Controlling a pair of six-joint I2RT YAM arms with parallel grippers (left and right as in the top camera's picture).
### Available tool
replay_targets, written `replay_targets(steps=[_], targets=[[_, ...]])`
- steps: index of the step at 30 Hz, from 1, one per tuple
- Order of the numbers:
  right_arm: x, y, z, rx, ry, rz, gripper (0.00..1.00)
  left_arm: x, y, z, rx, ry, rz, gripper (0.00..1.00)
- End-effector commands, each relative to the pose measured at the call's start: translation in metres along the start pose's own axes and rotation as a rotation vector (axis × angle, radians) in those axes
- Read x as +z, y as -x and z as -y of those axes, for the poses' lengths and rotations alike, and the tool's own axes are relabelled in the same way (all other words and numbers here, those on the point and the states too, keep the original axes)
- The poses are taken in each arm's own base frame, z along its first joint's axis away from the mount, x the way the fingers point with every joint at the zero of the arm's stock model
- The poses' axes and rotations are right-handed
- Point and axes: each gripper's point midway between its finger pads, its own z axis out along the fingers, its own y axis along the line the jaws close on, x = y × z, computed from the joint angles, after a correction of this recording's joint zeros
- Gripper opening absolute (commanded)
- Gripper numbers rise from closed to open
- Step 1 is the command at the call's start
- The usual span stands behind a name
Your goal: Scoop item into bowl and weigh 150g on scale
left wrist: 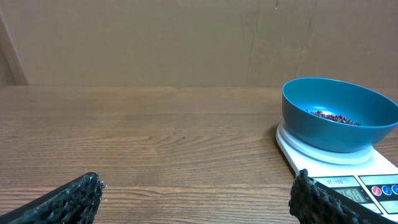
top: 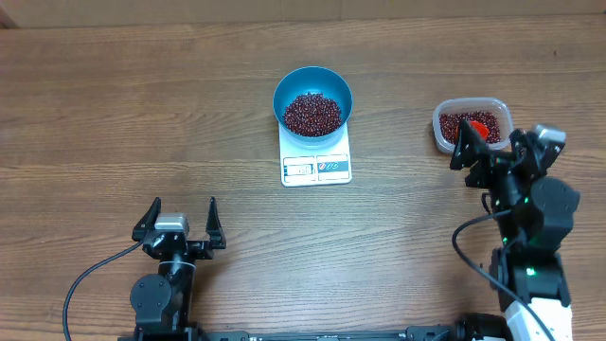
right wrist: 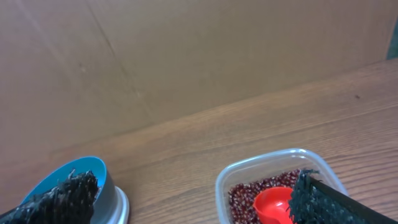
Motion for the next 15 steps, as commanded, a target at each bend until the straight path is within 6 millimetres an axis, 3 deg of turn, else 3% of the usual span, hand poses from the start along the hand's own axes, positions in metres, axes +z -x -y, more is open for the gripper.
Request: replay_targets(steps=[1,15], targets=[[-0.009,-0.006,-0.001,0.031,0.02,0.034,1.0,0.0,0.0,0.001,-0.017,-0.002,0.003,0.99],[-0.036,-0.042,0.006,0.031,0.055,0.149,1.0,0.0,0.0,0.001,-0.017,-0.002,0.003,0.99]])
